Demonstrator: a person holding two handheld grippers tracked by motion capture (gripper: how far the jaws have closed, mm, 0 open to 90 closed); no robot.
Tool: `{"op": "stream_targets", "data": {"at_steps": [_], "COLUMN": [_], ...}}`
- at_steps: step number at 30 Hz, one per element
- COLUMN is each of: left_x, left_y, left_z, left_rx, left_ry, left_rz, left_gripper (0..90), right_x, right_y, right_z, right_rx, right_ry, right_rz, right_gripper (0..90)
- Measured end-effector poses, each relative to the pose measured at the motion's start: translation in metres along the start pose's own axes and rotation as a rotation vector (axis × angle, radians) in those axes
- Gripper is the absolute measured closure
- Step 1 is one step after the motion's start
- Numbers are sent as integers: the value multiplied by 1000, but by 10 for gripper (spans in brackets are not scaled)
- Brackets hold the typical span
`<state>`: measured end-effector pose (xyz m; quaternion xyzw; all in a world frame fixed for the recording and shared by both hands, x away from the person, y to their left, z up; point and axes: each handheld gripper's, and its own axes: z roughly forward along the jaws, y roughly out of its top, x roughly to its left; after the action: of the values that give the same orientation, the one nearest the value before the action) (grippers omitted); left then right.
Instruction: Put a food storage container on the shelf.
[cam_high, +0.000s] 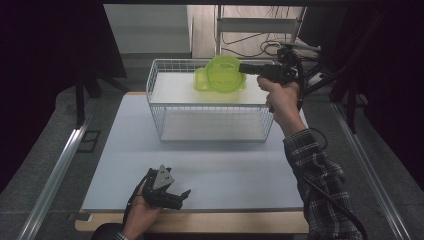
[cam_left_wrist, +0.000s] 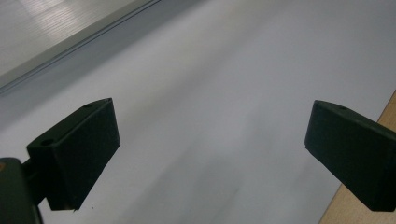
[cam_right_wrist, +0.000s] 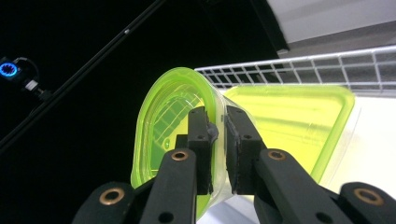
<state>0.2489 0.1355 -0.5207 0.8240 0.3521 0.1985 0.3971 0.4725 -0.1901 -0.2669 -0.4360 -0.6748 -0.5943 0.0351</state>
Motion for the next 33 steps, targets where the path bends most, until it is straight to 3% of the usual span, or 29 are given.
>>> {"op": "stream_targets", "data": {"at_steps": [5,16,23,33], "left_x": [0,-1,-2,-3], "left_y": [0,0,0,0], "left_z": [0,1,2,2], "left_rx": [9,12,14,16], "left_ry": [2,-1,-5,-7], "left_rz": [18,21,26,23], "left_gripper": [28,28,28,28], "right_x": [-3,-6,-1,-1], "right_y": [8,11,10,10], "right_z": [7,27,32,38], "right_rx": [-19,-8,-12,-23], "right_ry": [-25,-64,-171,-237], "right_rz": [8,12,-43,-67], "right_gripper": [804,796,762,711]}}
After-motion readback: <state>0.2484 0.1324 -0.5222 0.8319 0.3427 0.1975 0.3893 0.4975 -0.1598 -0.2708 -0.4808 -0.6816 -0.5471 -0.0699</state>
